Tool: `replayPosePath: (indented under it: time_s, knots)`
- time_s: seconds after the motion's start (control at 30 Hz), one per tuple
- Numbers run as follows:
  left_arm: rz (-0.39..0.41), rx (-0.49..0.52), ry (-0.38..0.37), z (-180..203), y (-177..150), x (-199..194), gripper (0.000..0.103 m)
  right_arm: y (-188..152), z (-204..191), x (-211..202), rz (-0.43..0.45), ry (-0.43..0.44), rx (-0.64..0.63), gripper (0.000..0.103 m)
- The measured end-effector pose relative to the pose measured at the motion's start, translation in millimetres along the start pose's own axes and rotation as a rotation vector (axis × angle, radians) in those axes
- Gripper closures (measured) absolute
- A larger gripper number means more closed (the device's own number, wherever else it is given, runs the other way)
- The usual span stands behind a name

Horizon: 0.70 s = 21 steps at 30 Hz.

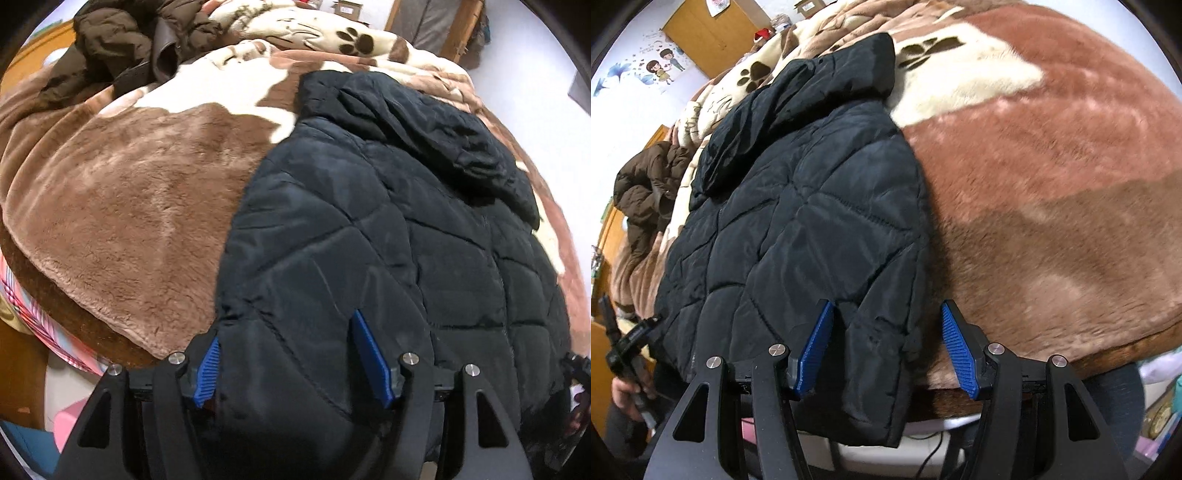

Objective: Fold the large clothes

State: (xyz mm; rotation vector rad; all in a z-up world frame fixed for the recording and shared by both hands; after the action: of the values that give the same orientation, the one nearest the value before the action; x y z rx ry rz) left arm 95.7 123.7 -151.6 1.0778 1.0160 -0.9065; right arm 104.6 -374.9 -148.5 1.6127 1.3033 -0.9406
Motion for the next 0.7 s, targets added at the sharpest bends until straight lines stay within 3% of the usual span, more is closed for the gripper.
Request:
replayPosePath:
  time_s: [0.17,0.2,0.27,0.3,0.37,0.47,0.7]
  knots:
    - [-0.044,0.02,0.019,6,-1,11,0.039,0,-7,8,-0.037,0.006,-0.002,0.047]
    - [-0.045,0.023,0.016,7,0,10,0.043,-1,-12,8,-0.046,0.025,-0.016,0.063]
    - [-0.04,0.034,0.008,10,0,4,0.063,-2,-19,6,-0.039,0.008,-0.029,0.072]
    - [-0.033,0.04,0.007,11,0,0,0.069,-1,-22,2,-0.031,0.021,-0.036,0.082]
    - [-0.008,0.033,-0.036,12,3,-16,0.082,2,-24,-10,-0.008,0.05,-0.028,0.086]
    - [0.046,0.017,-0.12,13,12,-44,0.086,7,-29,-35,0.046,0.114,-0.023,0.088]
    - [0.17,0.04,-0.211,16,15,-110,0.087,-1,-43,-105,0.155,0.156,-0.091,0.09]
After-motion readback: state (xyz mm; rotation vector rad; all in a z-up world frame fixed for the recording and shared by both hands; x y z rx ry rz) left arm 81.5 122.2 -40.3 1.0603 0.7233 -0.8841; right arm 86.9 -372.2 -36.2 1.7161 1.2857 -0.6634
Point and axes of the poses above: each gripper's, at about its wrist camera, not at the fingertips, and x roughly the way its jaws point, z to its right, y to its top, the point moved 5 cm from there along x, roughly the way its jaws point, and after that the axes turned 14 degrees about -z, right-handed, at the moved point
